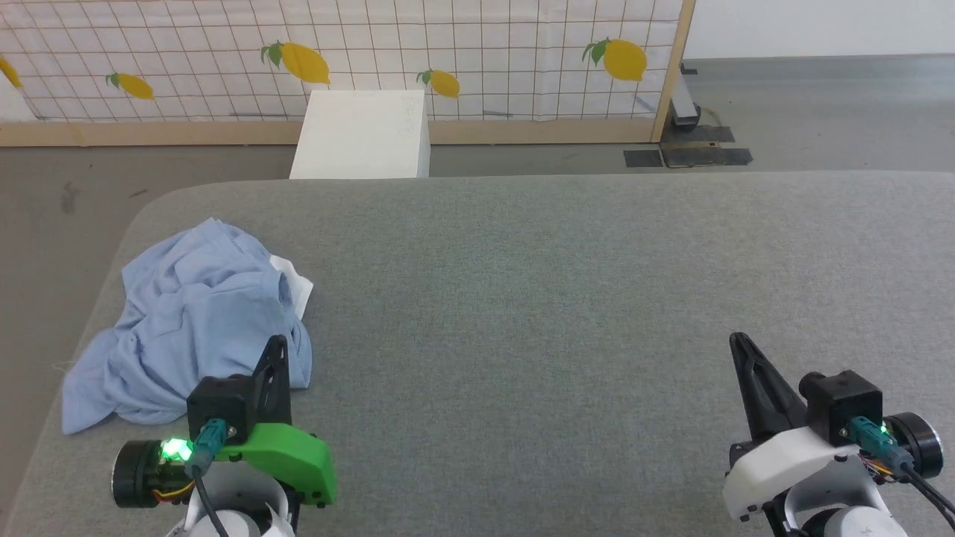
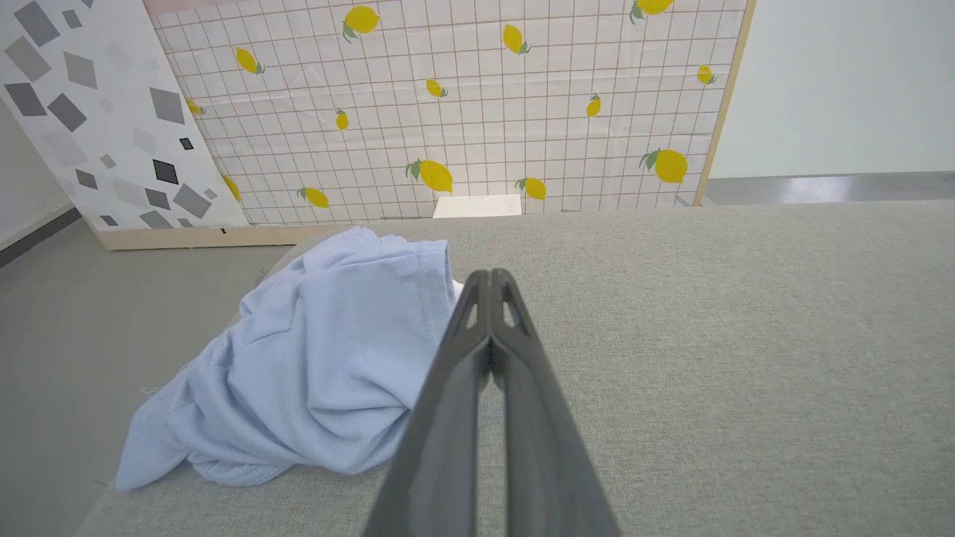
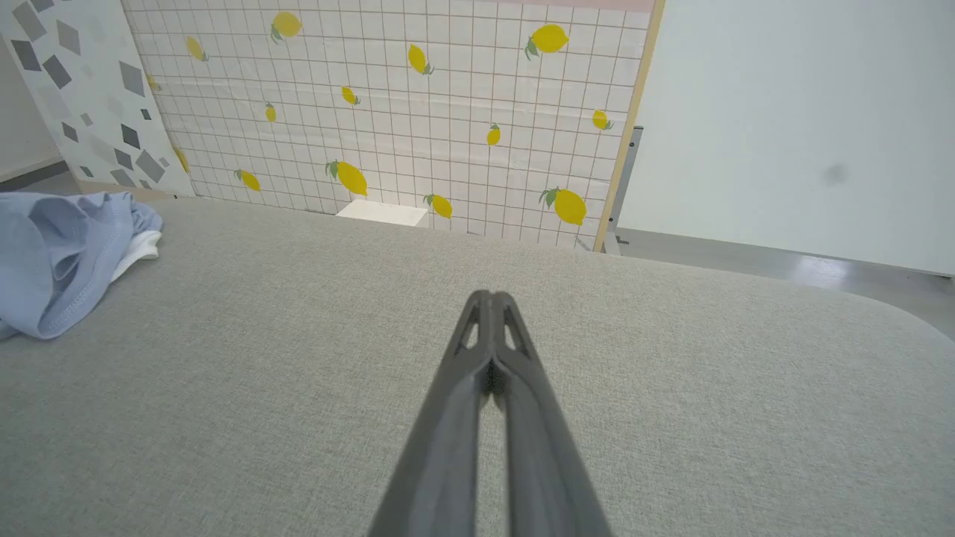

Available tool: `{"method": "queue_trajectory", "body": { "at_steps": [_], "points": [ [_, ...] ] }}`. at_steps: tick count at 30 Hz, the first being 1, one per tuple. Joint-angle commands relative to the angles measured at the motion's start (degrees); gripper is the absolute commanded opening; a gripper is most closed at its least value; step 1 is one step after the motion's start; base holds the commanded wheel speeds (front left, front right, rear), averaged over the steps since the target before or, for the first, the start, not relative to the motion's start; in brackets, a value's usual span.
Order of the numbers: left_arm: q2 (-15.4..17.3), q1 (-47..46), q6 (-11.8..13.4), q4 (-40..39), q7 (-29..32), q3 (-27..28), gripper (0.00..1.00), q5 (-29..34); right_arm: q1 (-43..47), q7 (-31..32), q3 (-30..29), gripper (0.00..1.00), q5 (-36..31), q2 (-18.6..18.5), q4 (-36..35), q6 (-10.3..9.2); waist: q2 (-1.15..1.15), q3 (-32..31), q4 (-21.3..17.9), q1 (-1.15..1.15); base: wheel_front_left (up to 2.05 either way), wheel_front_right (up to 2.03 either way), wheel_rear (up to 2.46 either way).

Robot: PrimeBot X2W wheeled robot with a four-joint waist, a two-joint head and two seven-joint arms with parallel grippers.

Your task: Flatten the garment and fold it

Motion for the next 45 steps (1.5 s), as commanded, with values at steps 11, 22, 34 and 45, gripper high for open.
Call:
{"method": "queue_trajectory", "body": {
  "at_steps": [11,22,34,45],
  "points": [
    [0.0,-0.1,0.0,0.1,-0.1,-0.2,1.0,-0.3,0.0,0.0,0.0,1.0,0.1,0.0,0.1,0.01,0.0,0.0,0.0,0.0,0.0,0.0,0.0],
    [0.0,-1.2,1.0,1.8,-1.4,-1.6,1.0,-1.8,-0.4,-1.2,-0.5,1.0,0.3,0.0,0.4,0.0,0.0,0.0,1.2,0.0,0.0,0.0,0.0],
    [0.4,-1.8,2.2,3.0,-2.8,-2.3,1.0,-3.0,-0.5,-2.3,-1.0,1.0,0.7,0.0,0.8,-0.01,0.0,0.0,5.2,0.0,0.0,0.0,0.0],
    [0.7,-1.6,3.1,3.5,-4.1,-2.5,1.0,-4.0,-0.8,-3.2,-1.0,1.0,1.3,0.0,1.3,-0.02,0.0,0.1,9.4,0.0,0.0,0.0,0.0]
  ]
}}
